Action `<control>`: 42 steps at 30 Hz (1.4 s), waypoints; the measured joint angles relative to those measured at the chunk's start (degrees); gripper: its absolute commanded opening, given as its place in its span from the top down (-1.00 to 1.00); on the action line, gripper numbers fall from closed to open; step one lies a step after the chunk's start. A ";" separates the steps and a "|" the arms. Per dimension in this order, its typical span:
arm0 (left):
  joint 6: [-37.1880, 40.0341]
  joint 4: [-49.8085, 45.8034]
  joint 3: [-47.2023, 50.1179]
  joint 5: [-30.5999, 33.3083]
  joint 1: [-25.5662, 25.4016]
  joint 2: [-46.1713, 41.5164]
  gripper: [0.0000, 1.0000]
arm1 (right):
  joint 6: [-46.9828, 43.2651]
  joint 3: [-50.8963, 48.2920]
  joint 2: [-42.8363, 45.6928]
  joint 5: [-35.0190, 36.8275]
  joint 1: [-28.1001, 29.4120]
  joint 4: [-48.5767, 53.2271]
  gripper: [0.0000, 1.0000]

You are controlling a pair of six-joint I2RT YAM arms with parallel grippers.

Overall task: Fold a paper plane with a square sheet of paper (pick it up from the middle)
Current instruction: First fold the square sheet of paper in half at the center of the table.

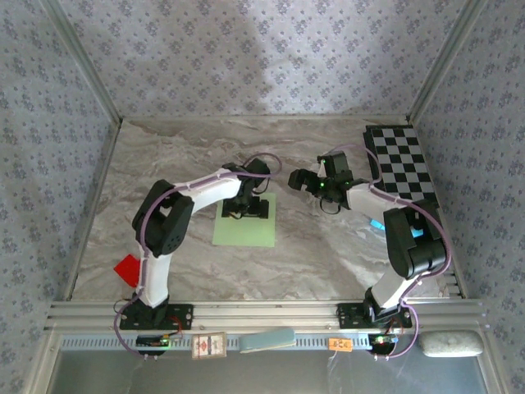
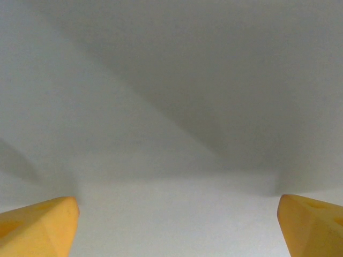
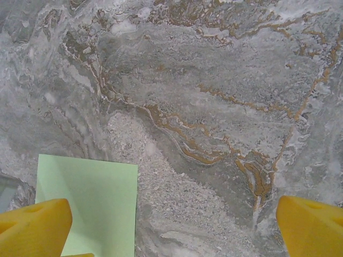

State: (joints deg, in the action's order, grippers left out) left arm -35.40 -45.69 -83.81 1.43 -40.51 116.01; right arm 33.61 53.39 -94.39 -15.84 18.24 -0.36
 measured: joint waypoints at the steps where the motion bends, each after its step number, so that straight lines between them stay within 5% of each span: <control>1: -0.04 -0.04 -0.26 -0.07 0.00 0.31 -0.87 | 0.00 0.00 0.00 0.00 0.00 -0.02 -1.00; 35: -2.89 -0.92 -1.18 1.18 -0.44 1.75 -0.60 | 0.04 0.00 0.00 -0.04 -0.66 -0.04 -1.00; 42: -4.02 0.24 0.15 0.24 -0.13 0.66 0.02 | 0.07 0.00 0.00 -0.04 -0.74 -0.04 -1.00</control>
State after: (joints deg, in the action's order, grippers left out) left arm -39.42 -45.45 -83.66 1.67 -40.64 116.66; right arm 33.67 53.39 -94.39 -15.88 17.50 -0.40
